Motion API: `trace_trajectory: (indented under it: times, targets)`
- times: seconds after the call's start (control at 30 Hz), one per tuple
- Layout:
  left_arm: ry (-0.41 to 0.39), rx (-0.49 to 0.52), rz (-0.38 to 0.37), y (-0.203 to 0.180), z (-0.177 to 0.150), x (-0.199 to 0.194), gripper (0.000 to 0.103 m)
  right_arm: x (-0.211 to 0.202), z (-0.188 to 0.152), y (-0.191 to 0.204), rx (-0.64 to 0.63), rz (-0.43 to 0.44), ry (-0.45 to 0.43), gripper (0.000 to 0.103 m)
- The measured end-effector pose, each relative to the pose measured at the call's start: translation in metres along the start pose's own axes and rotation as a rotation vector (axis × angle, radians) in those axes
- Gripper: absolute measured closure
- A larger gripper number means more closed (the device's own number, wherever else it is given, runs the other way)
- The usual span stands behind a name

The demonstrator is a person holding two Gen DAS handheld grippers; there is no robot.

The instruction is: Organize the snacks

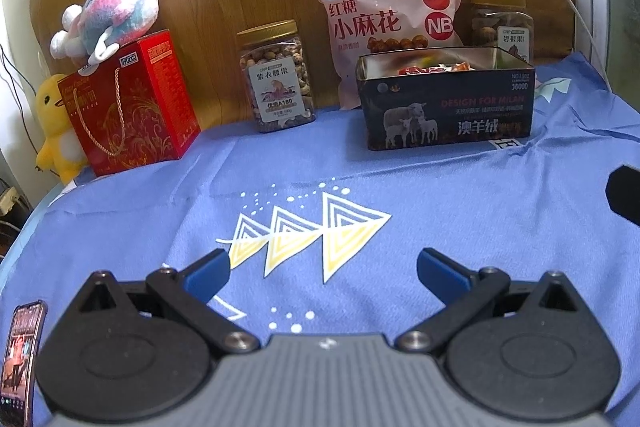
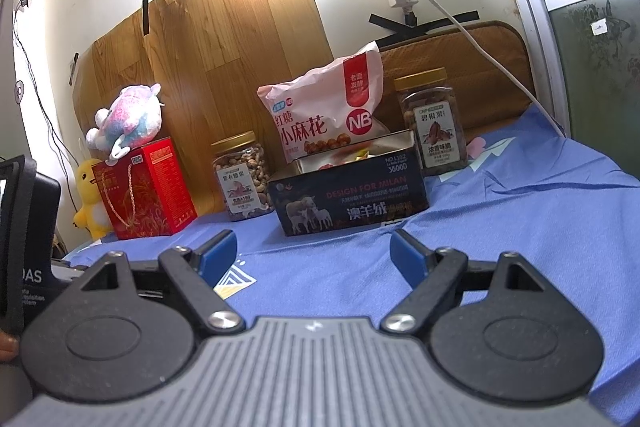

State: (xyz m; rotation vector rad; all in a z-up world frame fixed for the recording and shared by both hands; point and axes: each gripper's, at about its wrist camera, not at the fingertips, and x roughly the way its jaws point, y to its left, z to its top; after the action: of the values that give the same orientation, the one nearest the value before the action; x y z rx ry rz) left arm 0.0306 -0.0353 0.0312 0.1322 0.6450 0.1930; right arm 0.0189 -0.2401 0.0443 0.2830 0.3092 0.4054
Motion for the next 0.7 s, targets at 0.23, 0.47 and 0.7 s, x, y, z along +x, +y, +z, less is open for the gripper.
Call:
trace_trajectory:
  times: [0.23,0.47,0.7]
  targets:
    - [0.001,0.003,0.004,-0.0004,0.0,-0.0002,0.0,-0.0002,0.0001,0.0003,0.0,-0.001,-0.001,0.017]
    - [0.01,0.002,0.0,-0.0001,0.0004,0.0011,0.0,0.0005,-0.001,0.0009,0.0,-0.001,0.0,0.017]
    - [0.019,-0.001,-0.005,0.0006,0.0012,0.0021,0.0,0.0007,-0.0011,0.0012,0.0,-0.003,-0.001,0.017]
